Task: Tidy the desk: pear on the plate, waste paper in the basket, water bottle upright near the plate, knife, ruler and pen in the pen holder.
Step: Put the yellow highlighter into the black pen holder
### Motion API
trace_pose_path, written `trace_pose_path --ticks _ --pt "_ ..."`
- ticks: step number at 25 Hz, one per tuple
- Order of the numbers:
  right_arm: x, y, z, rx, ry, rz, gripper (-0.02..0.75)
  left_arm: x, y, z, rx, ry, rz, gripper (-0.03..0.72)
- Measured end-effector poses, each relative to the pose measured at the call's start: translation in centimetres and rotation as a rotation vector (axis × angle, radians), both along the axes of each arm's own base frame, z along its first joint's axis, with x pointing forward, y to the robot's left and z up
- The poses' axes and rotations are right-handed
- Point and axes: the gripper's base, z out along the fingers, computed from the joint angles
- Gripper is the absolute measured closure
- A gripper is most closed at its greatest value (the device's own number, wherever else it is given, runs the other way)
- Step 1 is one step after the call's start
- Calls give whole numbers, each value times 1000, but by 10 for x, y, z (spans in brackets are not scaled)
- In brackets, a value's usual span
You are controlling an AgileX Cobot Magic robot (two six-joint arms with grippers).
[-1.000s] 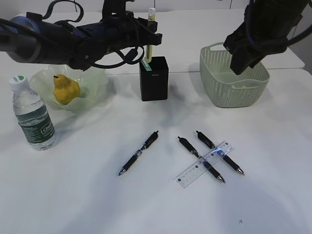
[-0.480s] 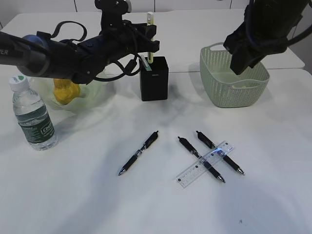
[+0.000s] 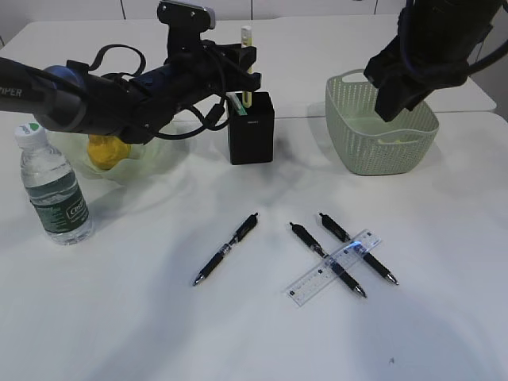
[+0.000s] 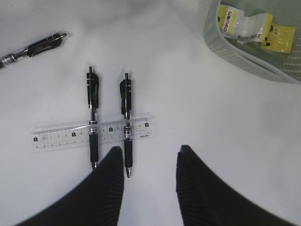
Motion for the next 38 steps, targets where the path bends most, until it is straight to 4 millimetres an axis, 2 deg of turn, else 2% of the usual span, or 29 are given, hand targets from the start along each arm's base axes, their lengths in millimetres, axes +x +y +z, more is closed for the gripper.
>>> trace_pose_path --ticks 12,23,34,38 --pt "0 0 0 0 0 0 424 1 0 -8 16 26 5 546" --pt "0 0 0 0 0 0 424 1 0 -9 18 29 5 395" --pt "0 0 0 0 0 0 424 0 -1 -8 41 23 -7 378" --pt "0 0 0 0 0 0 424 -1 2 3 88 55 10 378"
